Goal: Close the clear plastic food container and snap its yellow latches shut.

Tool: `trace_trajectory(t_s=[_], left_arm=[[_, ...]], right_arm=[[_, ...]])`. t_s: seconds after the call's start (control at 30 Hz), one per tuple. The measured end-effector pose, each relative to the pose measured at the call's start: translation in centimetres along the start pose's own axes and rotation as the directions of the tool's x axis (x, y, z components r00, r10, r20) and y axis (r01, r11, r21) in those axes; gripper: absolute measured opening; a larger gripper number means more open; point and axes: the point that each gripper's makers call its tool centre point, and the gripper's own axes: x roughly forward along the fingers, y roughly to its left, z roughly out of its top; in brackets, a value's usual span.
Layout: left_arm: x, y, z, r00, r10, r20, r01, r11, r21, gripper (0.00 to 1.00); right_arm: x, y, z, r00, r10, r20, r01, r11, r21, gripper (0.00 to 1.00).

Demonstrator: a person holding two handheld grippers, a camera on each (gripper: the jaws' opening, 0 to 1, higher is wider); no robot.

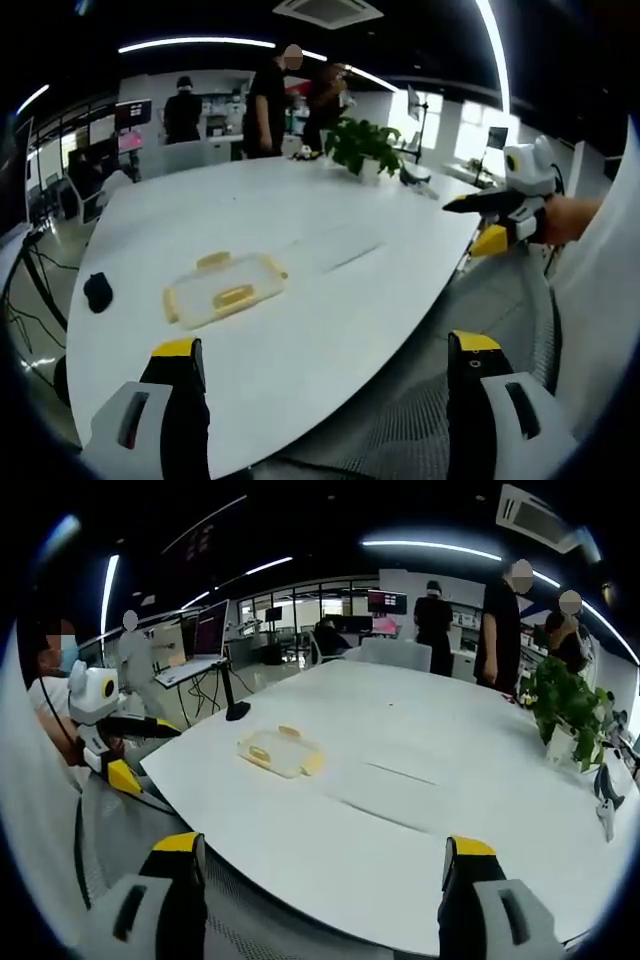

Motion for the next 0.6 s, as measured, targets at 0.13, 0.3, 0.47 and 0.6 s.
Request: trace_trajectory(t_s=[0.13, 0.3, 0.47, 0.6], left_arm=[[0.02, 0.01, 0.01, 1.0, 0.002, 0.003, -0.002, 1.0, 0.0, 0.99], [0.0, 0.04, 0.06, 1.0, 0.003, 0.007, -0.003, 1.0, -0.003, 0.99], [-0.04, -0.04, 0.09, 1.0, 0.002, 0.008, -0.002, 1.0, 0.002, 0.99], [0.08, 0.0, -0.22, 1.0, 0.005, -0.01, -0.005, 1.0, 0.008, 0.99]], right_arm=[[-0.03, 0.08, 0.03, 1.0, 0.001, -0.001, -0.001, 1.0, -0.002, 0.99], [-0.03, 0.14, -0.01, 1.0, 0.003, -0.003, -0.003, 1.0, -0.004, 0.99], [0.01, 0.02, 0.05, 1.0, -0.002, 0.001, 0.002, 1.0, -0.002, 0.99], [0.03, 0.0, 0.22, 1.0, 0.001, 0.006, -0.001, 1.0, 0.014, 0.99]])
